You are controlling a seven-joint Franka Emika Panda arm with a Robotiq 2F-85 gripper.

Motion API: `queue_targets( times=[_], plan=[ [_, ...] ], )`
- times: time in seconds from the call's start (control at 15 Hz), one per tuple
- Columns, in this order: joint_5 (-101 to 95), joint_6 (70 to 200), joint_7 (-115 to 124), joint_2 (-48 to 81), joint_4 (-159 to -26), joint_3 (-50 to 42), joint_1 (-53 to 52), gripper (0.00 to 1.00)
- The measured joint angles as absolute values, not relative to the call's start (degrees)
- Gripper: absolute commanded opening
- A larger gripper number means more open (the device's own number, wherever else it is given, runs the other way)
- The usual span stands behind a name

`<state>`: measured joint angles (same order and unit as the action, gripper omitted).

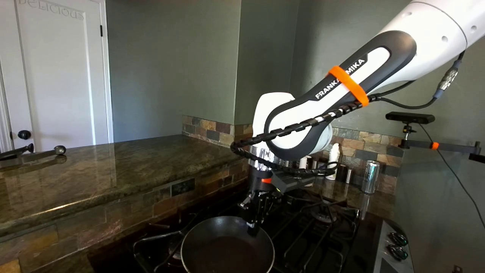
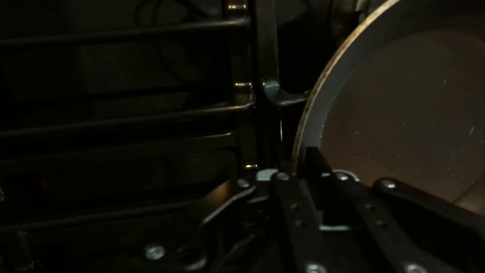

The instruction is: Move the pan to the top right corner

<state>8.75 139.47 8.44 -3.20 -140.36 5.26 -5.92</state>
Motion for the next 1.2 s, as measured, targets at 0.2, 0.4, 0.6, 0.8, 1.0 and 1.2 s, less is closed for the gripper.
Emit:
queue_targets(
  times=[0.2,0.4,0.6,0.8,1.0,1.2],
  plan=[
    [8.7,139.5,12.0,-2.3,-138.9,5.3,-5.7,0.04],
    [8.8,139.5,15.5,-0.6,-136.9,5.3,-5.6,0.04],
    [8.8,139.5,18.4,1.3,-135.0,5.2,-5.5,0.04],
    [8.8,139.5,21.2,2.7,-133.2,5.2,-5.4,0.04],
    [9.2,139.5,24.0,3.9,-131.8,5.0,-5.3,0.04],
    [9.6,139.5,27.5,5.0,-130.4,4.7,-5.3,0.04]
  ],
)
